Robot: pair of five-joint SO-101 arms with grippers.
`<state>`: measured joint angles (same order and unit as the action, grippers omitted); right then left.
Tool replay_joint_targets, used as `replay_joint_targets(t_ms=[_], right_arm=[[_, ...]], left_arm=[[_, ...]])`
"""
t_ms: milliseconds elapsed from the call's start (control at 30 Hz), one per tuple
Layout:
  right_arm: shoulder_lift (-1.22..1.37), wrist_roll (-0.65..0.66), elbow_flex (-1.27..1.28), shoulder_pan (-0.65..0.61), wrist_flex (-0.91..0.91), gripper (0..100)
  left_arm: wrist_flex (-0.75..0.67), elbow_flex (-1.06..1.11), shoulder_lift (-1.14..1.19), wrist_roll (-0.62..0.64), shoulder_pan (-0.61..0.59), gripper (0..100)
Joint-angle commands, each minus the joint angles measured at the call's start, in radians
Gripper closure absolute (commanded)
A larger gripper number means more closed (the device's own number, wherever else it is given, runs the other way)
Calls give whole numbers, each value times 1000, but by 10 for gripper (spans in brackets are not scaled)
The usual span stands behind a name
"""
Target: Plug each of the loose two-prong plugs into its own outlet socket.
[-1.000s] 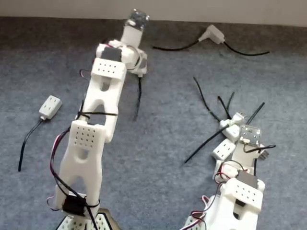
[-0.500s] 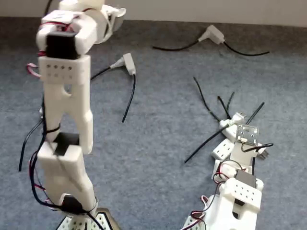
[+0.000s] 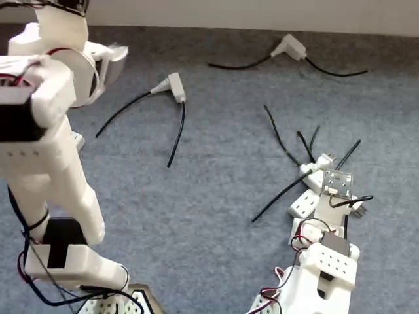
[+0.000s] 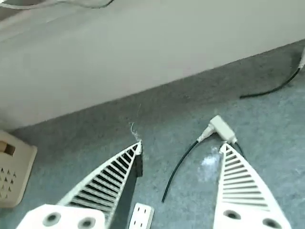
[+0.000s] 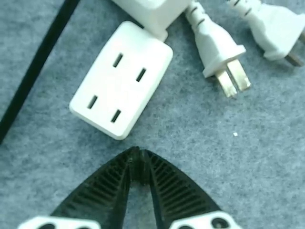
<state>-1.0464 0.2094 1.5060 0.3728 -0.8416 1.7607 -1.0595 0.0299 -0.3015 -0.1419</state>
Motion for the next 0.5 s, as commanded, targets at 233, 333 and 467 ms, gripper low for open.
replay_joint_targets(t_ms=[233,333,467], right_arm=[[4,9,-2,-18,10,992],[4,9,-2,-19,10,992],[4,9,-2,-21,10,992]], left_arm=[[-109,185,229,-361,-317,752],[-137,183,331,-437,-374,752],[-150,183,449,-459,-400,755]])
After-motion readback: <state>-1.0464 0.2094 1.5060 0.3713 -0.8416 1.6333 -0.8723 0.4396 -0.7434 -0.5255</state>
